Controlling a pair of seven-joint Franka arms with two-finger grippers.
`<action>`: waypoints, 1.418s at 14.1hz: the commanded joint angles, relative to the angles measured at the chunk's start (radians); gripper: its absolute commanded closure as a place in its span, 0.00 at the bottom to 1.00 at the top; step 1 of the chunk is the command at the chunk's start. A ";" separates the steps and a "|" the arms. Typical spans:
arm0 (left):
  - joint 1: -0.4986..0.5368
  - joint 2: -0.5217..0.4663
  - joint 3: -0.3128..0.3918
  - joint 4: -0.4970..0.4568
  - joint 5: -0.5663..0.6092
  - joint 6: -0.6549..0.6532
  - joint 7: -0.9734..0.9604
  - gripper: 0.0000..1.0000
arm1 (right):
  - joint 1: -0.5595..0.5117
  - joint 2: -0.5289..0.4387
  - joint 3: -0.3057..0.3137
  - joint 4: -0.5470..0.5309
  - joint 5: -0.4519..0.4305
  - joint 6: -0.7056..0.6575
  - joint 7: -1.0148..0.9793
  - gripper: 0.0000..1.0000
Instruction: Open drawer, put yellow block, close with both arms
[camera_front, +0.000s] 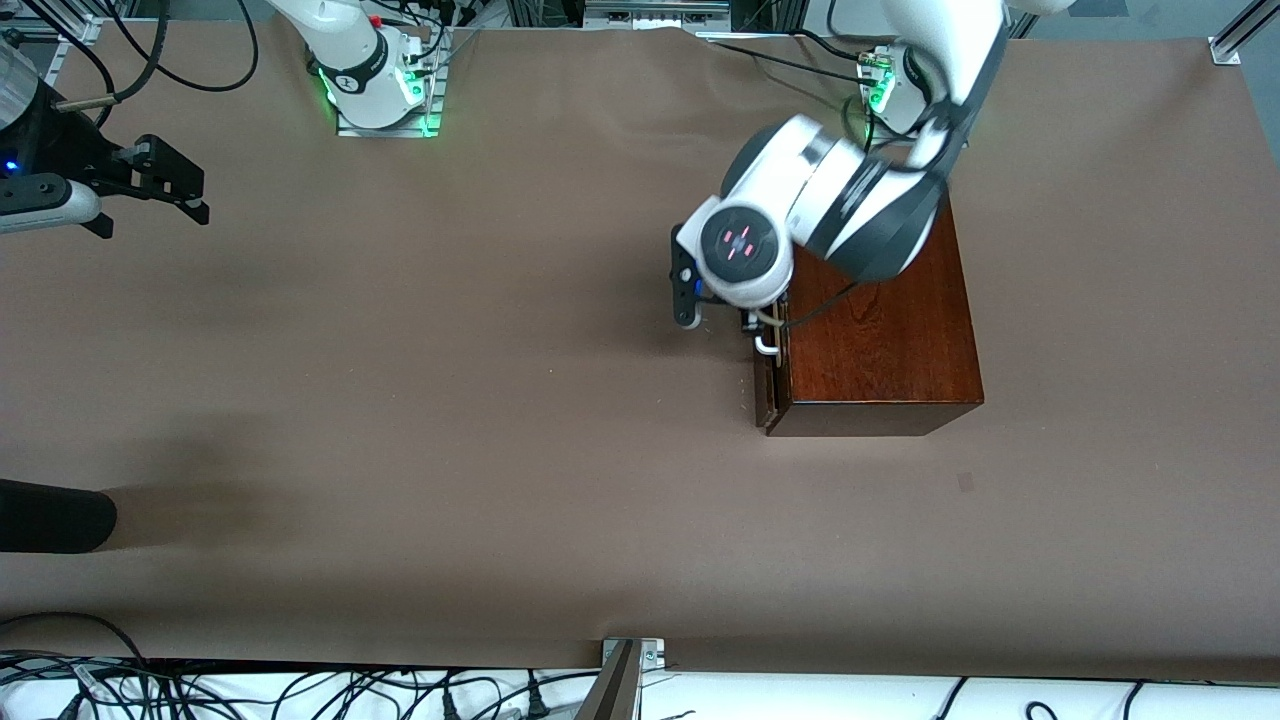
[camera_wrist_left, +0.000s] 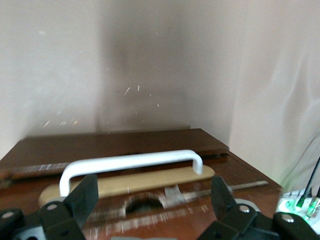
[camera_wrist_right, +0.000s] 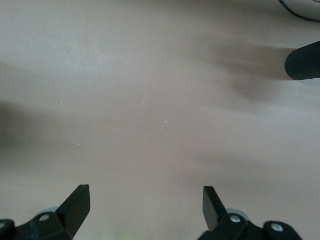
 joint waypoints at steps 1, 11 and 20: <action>0.042 -0.111 0.007 -0.019 0.006 -0.024 -0.036 0.00 | -0.002 -0.005 0.002 0.011 -0.004 -0.020 0.015 0.00; 0.389 -0.091 0.021 0.181 0.098 0.045 -0.033 0.00 | -0.004 -0.005 -0.001 0.011 -0.005 -0.020 0.012 0.00; 0.493 -0.129 0.032 0.231 0.091 -0.004 -0.519 0.00 | -0.004 -0.005 -0.001 0.011 -0.005 -0.018 0.010 0.00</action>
